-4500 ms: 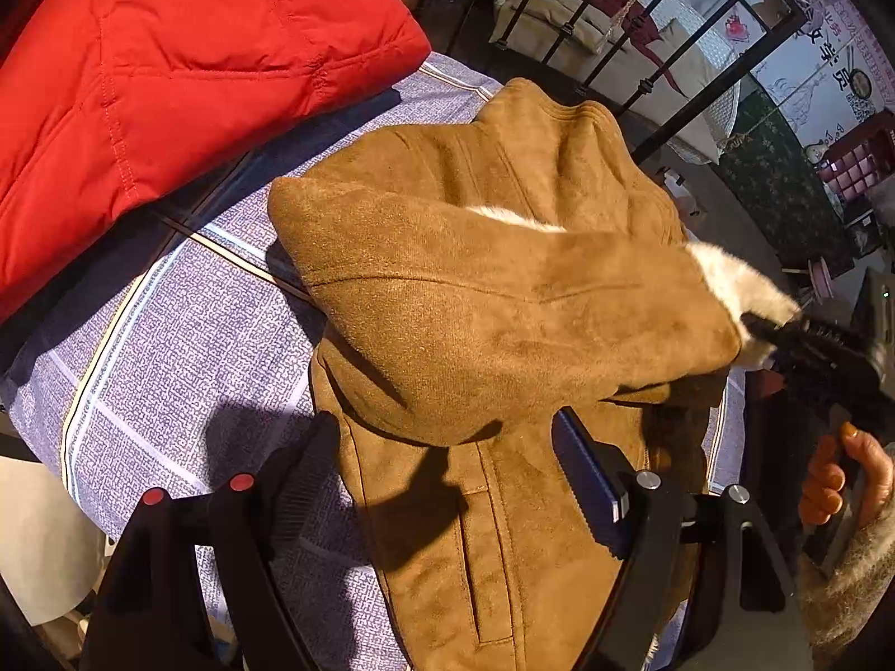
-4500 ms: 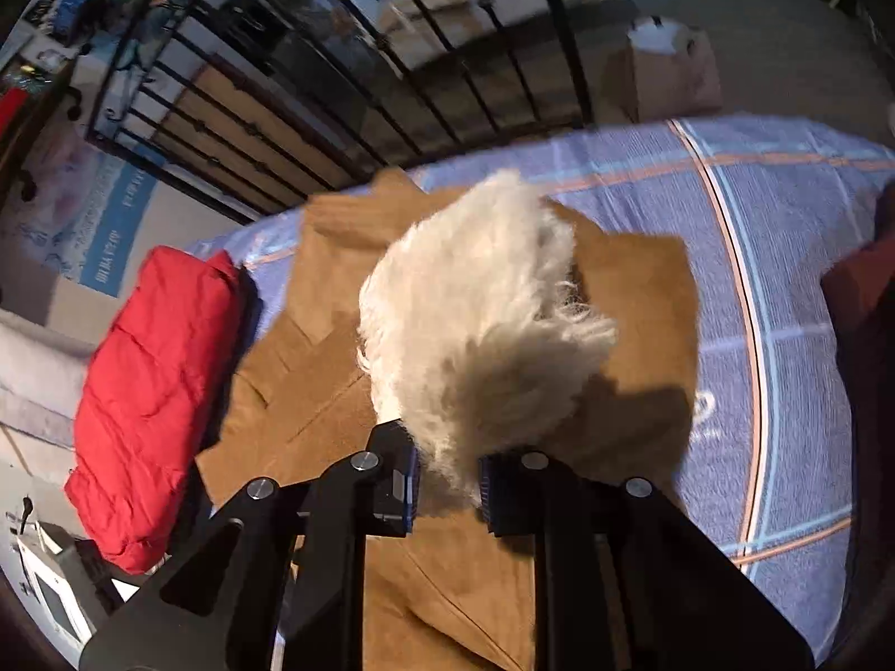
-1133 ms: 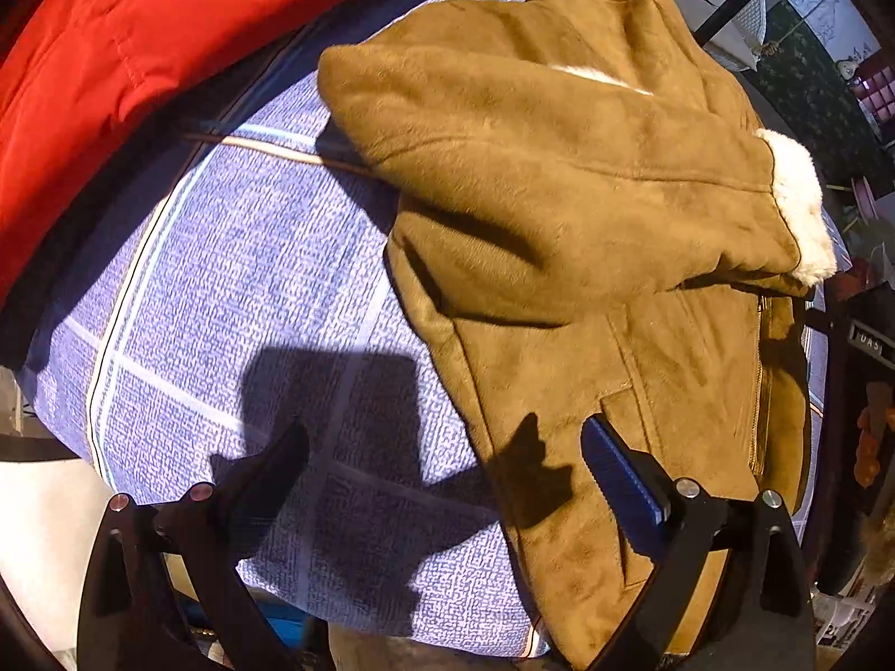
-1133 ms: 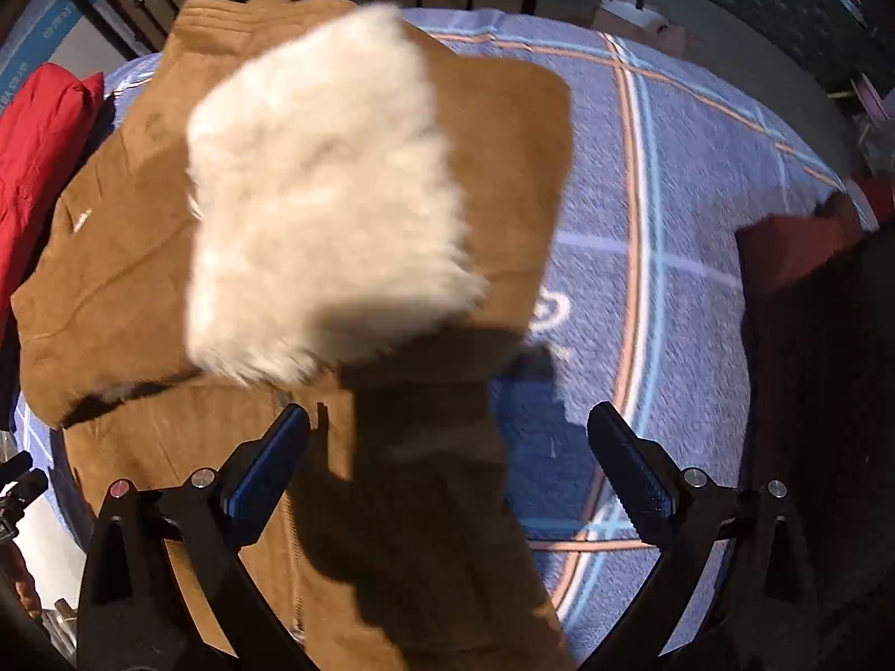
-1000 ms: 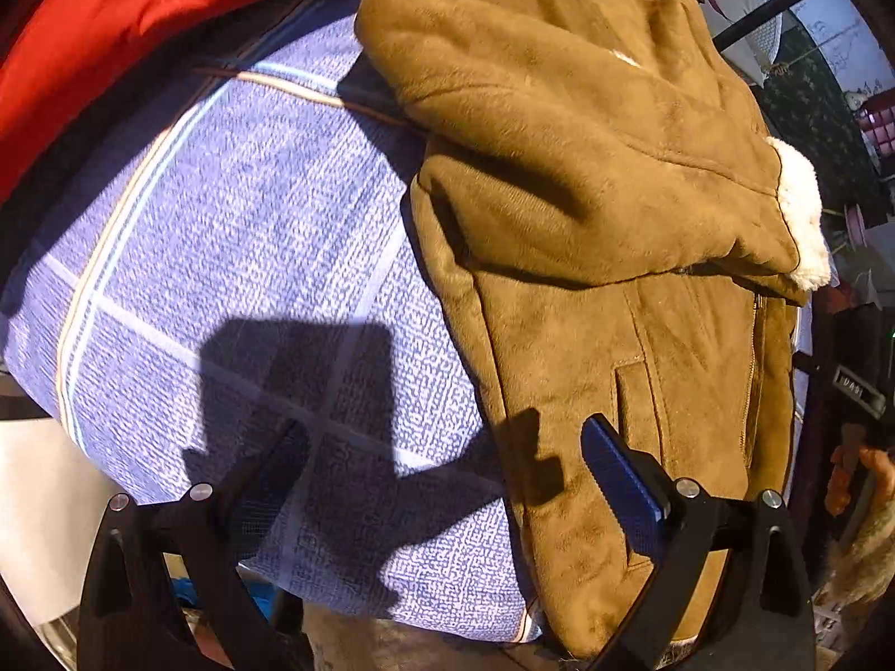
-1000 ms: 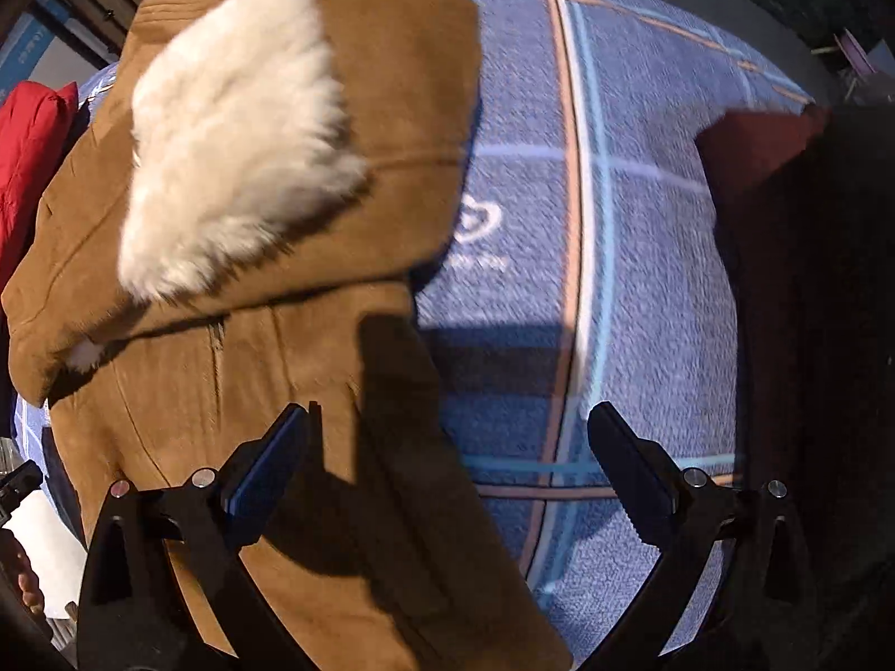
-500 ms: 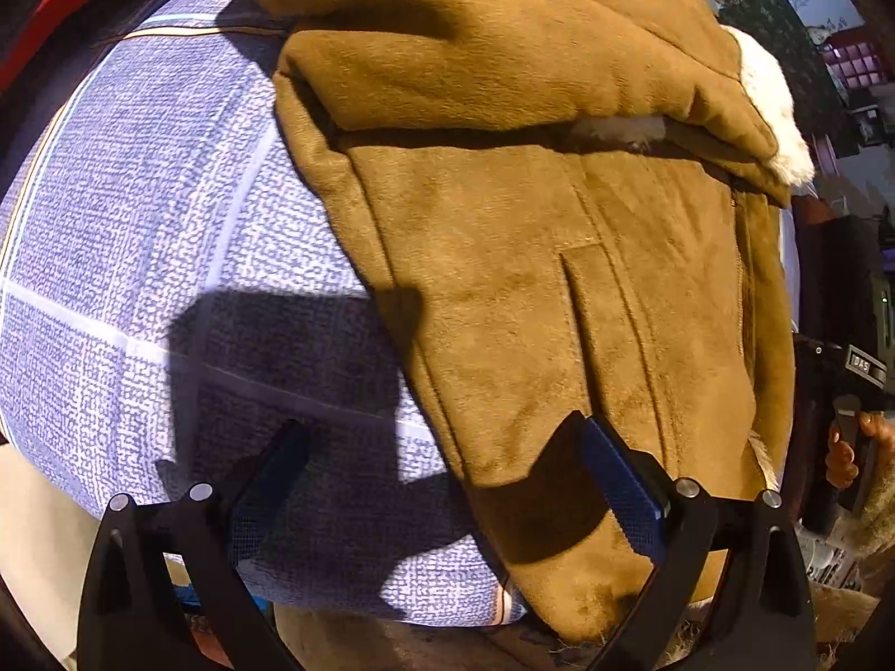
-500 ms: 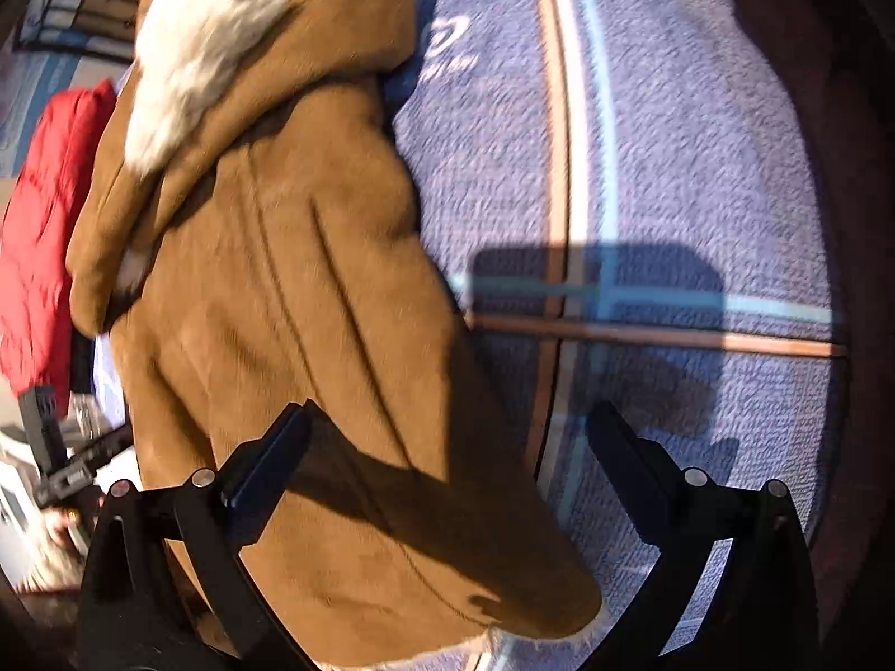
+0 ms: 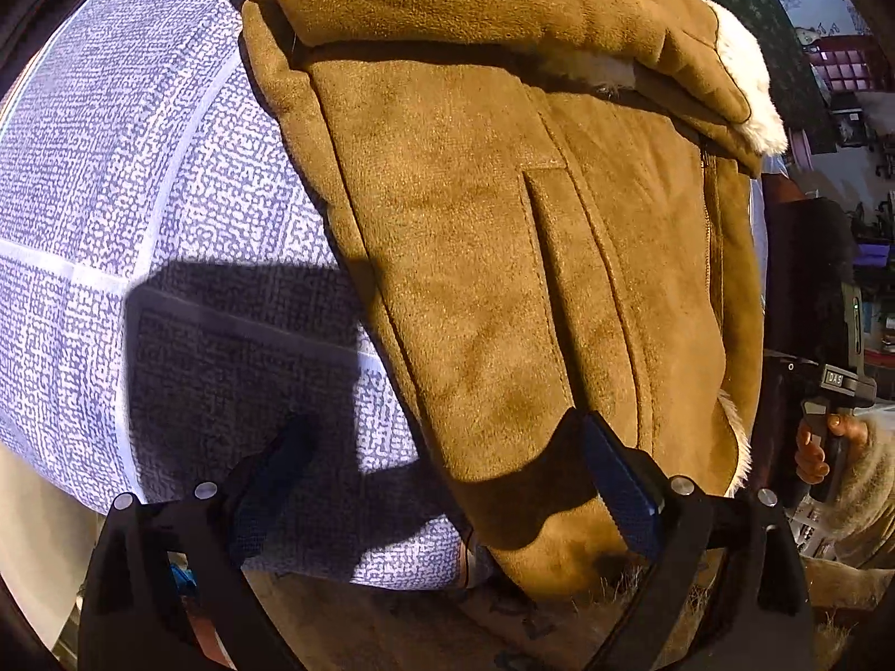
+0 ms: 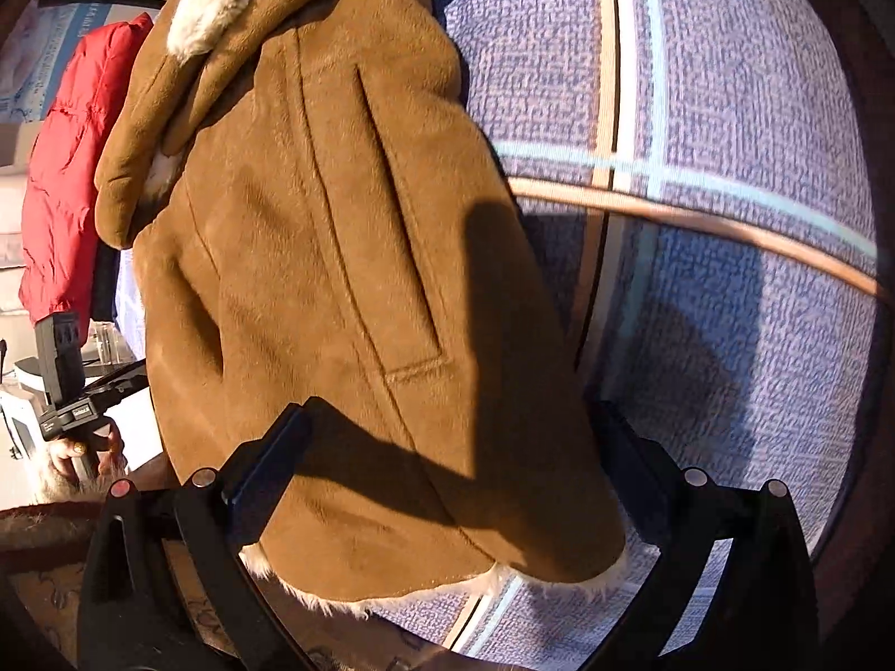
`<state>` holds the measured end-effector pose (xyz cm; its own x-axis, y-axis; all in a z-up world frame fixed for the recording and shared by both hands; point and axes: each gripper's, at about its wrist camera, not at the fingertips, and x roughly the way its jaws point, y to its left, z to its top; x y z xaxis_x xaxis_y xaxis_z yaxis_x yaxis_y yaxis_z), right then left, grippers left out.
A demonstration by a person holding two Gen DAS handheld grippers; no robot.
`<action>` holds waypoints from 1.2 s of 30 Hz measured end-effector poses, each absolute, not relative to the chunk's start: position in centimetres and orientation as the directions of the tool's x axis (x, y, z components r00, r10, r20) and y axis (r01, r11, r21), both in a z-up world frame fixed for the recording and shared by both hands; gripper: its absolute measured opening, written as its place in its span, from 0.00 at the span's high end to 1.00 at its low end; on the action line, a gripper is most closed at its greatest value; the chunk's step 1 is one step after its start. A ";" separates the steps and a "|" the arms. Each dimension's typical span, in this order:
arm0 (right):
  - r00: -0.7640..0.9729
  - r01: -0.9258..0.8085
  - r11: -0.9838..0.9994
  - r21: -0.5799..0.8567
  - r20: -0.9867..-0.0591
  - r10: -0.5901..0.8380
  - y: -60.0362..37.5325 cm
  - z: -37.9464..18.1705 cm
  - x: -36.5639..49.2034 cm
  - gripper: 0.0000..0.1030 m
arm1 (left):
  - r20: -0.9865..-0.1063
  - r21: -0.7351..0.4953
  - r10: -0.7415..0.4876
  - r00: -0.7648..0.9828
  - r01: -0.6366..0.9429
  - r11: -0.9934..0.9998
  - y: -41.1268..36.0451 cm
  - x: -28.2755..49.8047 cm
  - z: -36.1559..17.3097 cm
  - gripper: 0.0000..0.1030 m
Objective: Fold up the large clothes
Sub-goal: 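Grasp the jacket hem with both grippers and lift it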
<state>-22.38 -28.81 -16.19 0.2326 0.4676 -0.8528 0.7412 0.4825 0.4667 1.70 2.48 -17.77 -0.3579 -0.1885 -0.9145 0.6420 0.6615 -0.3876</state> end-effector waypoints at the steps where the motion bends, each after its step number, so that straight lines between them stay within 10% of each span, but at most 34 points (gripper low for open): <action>1: 0.231 0.740 0.483 0.468 -0.851 0.471 -28.6 -16.2 -22.4 0.06 | -0.913 -0.391 -0.192 -0.360 0.640 0.661 2.7 1.3 -17.8 0.11; 11: 0.203 0.759 0.486 0.433 -0.867 0.455 -28.9 -16.1 -21.8 0.32 | -0.901 -0.410 -0.183 -0.393 0.638 0.652 4.5 -1.1 -17.8 0.12; 23: 0.263 0.773 0.409 0.484 -0.832 0.488 -30.4 -13.6 -24.5 0.79 | -0.909 -0.407 -0.154 -0.386 0.751 0.519 0.6 -5.2 -16.1 0.47; 28: 0.300 0.764 0.389 0.514 -0.818 0.491 -30.7 -11.7 -24.1 0.82 | -0.888 -0.447 -0.198 -0.415 0.677 0.584 0.8 -3.4 -16.3 0.75; 33: 0.309 0.741 0.413 0.530 -0.814 0.491 -30.7 -10.3 -23.0 0.83 | -0.906 -0.411 -0.164 -0.391 0.720 0.559 0.1 -3.9 -16.0 0.72; 36: 0.309 0.751 0.398 0.526 -0.813 0.493 -31.0 -10.5 -23.4 0.83 | -0.891 -0.434 -0.154 -0.427 0.702 0.566 0.6 -3.1 -16.8 0.49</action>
<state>-23.42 -30.97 -10.47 0.3089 0.4928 -0.8135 0.7512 0.3982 0.5265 -3.08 0.58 -16.80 -0.4269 -0.1538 -0.8911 0.7015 0.5655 -0.4337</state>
